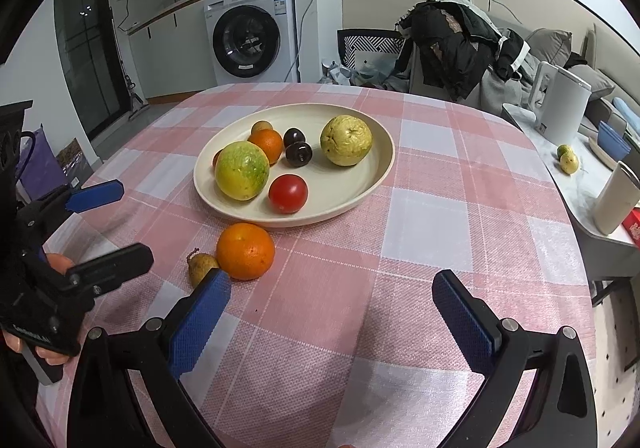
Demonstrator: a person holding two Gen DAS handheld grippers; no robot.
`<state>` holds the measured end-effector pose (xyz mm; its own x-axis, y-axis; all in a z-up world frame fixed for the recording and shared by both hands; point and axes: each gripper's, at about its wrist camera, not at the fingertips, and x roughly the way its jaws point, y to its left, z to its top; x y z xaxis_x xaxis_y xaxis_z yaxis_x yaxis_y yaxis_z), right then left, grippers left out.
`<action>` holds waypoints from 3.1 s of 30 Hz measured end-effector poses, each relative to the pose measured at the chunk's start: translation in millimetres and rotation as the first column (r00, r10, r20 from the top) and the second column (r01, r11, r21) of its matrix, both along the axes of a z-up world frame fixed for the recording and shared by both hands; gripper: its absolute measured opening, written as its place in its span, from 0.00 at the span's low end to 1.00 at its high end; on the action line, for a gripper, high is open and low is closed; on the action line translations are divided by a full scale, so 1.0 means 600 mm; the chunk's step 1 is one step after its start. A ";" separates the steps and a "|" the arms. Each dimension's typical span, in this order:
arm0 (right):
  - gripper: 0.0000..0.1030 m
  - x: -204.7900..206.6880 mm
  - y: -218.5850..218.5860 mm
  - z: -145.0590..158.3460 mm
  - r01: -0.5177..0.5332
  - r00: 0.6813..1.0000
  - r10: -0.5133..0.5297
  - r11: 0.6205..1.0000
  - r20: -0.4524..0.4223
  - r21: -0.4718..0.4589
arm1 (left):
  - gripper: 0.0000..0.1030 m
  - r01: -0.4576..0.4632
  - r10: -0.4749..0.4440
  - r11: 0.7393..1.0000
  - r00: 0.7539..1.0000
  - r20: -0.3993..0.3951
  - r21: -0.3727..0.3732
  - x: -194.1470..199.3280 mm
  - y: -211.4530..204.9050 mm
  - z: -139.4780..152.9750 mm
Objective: Organize fruits
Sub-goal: 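Withdraw both tools toward the brown fruit and orange, then grasp the small brown fruit with the left tool, then grasp the orange with the right tool while the left tool holds the brown fruit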
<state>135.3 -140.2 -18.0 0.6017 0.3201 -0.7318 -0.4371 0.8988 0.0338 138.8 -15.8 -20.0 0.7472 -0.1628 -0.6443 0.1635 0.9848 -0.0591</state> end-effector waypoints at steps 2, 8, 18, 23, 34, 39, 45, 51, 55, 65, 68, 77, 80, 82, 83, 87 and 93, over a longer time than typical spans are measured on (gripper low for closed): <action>1.00 0.001 0.000 0.000 0.000 1.000 0.000 1.000 -0.003 0.000 | 0.99 0.011 -0.011 1.000 1.000 -0.008 0.010 0.000 -0.005 -0.002; 1.00 0.000 0.000 0.000 -0.002 1.000 0.002 1.000 -0.005 0.000 | 0.98 0.058 -0.057 0.998 0.998 -0.038 0.022 0.005 -0.020 -0.009; 1.00 0.002 -0.011 0.002 0.013 1.000 -0.013 1.000 -0.009 0.002 | 0.95 0.105 -0.100 0.994 0.989 -0.112 0.038 0.022 -0.038 -0.026; 1.00 0.005 -0.015 -0.001 0.018 1.000 -0.018 1.000 -0.017 0.001 | 0.92 0.111 -0.101 0.993 0.980 -0.172 0.049 0.038 -0.046 -0.043; 1.00 0.008 -0.019 -0.005 0.024 0.999 -0.024 1.000 -0.024 -0.002 | 0.65 0.144 -0.128 0.988 0.970 -0.208 0.060 0.066 -0.071 -0.057; 1.00 0.009 -0.021 -0.006 0.025 0.999 -0.025 1.000 -0.026 0.002 | 0.47 0.172 -0.158 0.984 0.967 -0.199 0.053 0.064 -0.081 -0.054; 1.00 0.008 -0.023 -0.005 0.029 0.999 -0.029 1.000 -0.026 0.005 | 0.25 0.206 -0.201 0.978 0.961 -0.190 0.011 0.055 -0.079 -0.048; 1.00 0.007 -0.023 -0.004 0.027 0.999 -0.027 1.000 -0.023 0.002 | 0.24 0.190 -0.188 0.982 0.968 -0.169 0.000 0.045 -0.067 -0.041; 1.00 0.008 -0.023 -0.003 0.030 0.999 -0.030 1.000 -0.025 0.007 | 0.24 0.163 -0.164 0.986 0.977 -0.139 -0.021 0.035 -0.052 -0.030; 1.00 0.001 -0.008 -0.007 -0.007 0.999 0.008 1.000 -0.048 0.019 | 0.24 0.097 -0.098 0.995 0.992 -0.079 -0.007 0.020 -0.017 -0.007; 1.00 -0.003 0.000 -0.007 -0.024 0.999 0.025 1.000 -0.042 0.014 | 0.24 0.081 -0.080 0.997 0.994 -0.071 0.009 0.018 -0.011 -0.004; 0.99 -0.007 0.034 -0.017 -0.076 0.995 0.077 0.997 -0.061 0.010 | 0.24 0.046 -0.046 0.999 0.998 -0.052 -0.005 0.015 0.009 0.007; 0.98 -0.007 0.050 -0.018 -0.101 0.992 0.103 0.995 -0.073 0.021 | 0.24 0.031 -0.031 0.999 0.999 -0.041 -0.015 0.013 0.021 0.013; 0.94 -0.003 0.060 -0.018 -0.116 0.990 0.118 0.993 -0.079 0.027 | 0.24 0.018 -0.019 1.000 0.999 -0.032 -0.021 0.012 0.028 0.018; 0.91 -0.001 0.066 -0.018 -0.121 0.989 0.123 0.992 -0.081 0.026 | 0.24 0.014 -0.015 1.000 0.999 -0.030 -0.022 0.013 0.032 0.019; 0.77 0.009 0.085 -0.022 -0.140 0.985 0.141 0.990 -0.097 0.026 | 0.24 0.002 -0.003 0.999 1.000 -0.031 -0.032 0.013 0.044 0.021; 0.59 0.016 0.106 -0.035 -0.151 0.983 0.151 0.988 -0.109 0.006 | 0.24 -0.011 0.009 0.999 0.999 -0.031 -0.041 0.016 0.051 0.023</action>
